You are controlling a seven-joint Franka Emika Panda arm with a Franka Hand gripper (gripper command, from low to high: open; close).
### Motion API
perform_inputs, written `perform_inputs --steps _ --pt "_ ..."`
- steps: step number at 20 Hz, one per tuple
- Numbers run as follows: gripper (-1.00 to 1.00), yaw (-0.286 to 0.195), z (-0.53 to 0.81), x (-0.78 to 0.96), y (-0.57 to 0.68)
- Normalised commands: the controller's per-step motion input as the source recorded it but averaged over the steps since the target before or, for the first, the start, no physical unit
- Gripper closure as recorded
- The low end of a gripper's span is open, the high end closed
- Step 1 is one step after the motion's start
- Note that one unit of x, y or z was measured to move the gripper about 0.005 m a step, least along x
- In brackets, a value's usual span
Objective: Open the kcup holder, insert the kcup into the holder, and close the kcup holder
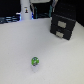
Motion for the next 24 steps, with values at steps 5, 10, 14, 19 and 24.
perform_inputs --steps 5,10,14,19,24 --pt "-1.00 -0.153 0.11 -0.32 0.48" --pt "-1.00 -0.175 0.02 -0.30 0.59" --pt "-1.00 -0.184 0.01 -0.27 0.64" --pt "-1.00 -0.175 0.00 -0.29 0.66" --pt "-1.00 -0.161 -0.05 -0.25 0.69"
